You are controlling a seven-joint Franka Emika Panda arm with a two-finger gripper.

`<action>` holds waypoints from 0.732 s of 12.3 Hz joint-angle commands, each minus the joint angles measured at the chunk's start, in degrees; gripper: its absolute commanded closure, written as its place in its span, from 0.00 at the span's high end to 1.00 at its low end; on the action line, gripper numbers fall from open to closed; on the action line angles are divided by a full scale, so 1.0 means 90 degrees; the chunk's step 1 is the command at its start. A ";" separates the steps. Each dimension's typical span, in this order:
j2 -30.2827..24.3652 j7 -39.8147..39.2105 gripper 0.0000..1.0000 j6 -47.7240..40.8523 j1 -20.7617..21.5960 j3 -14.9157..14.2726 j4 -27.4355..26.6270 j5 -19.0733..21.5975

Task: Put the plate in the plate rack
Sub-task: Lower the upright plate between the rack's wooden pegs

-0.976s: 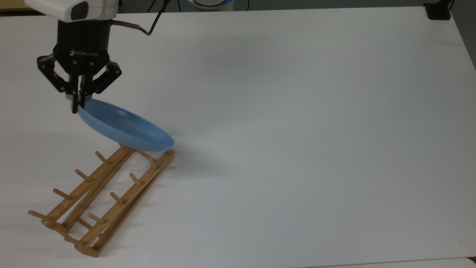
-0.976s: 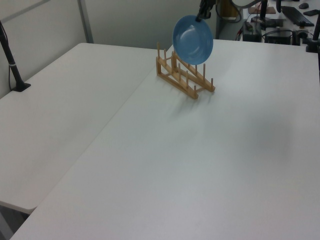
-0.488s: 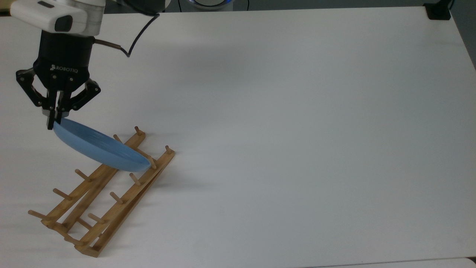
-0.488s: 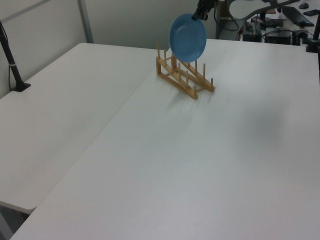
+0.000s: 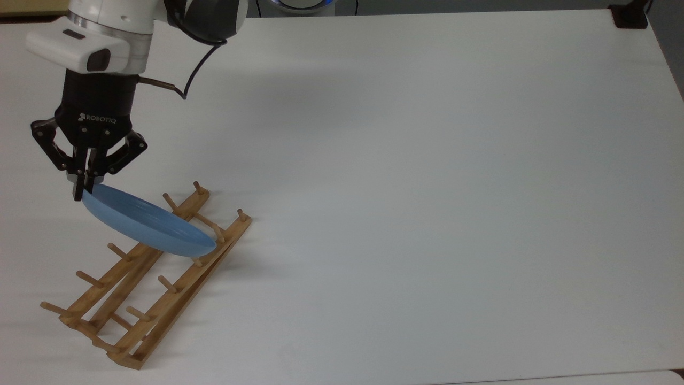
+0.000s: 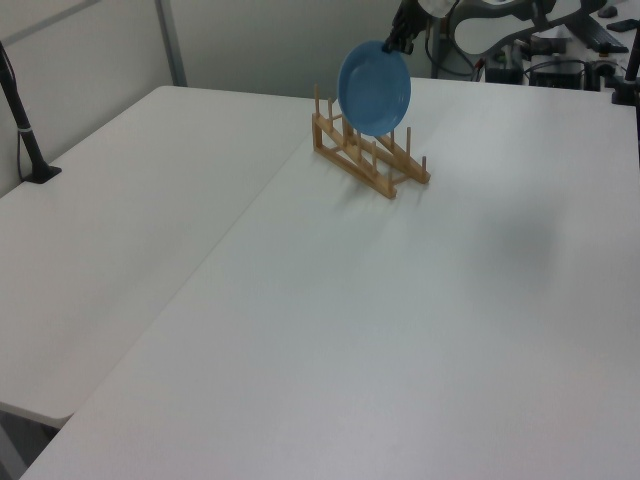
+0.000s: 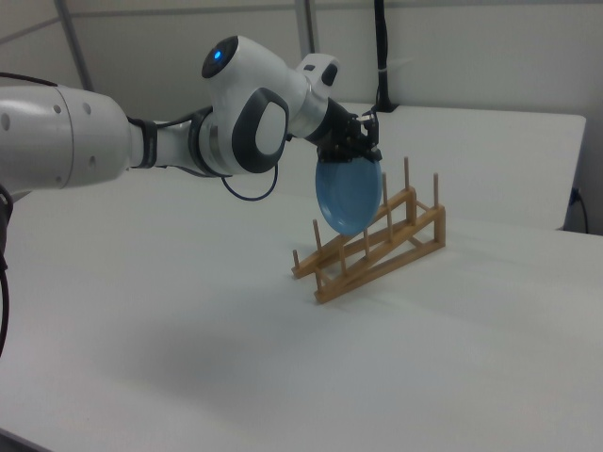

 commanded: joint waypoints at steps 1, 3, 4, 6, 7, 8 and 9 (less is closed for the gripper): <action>-0.0087 -0.0186 0.00 0.0449 0.0077 -0.0080 -0.0374 -0.0117; -0.0107 -0.0264 0.00 0.0459 0.0097 -0.0080 -0.0511 -0.0117; -0.0107 -0.0274 0.00 0.0508 0.0107 -0.0080 -0.0579 -0.0127; -0.0116 -0.0332 0.00 0.0654 0.0107 -0.0080 -0.0696 -0.0127; -0.0126 -0.0362 0.04 0.0655 0.0107 -0.0080 -0.0726 -0.0127; -0.0136 -0.0362 0.43 0.0655 0.0097 -0.0080 -0.0755 -0.0127; -0.0155 -0.0314 0.71 0.0655 0.0107 -0.0080 -0.0785 -0.0117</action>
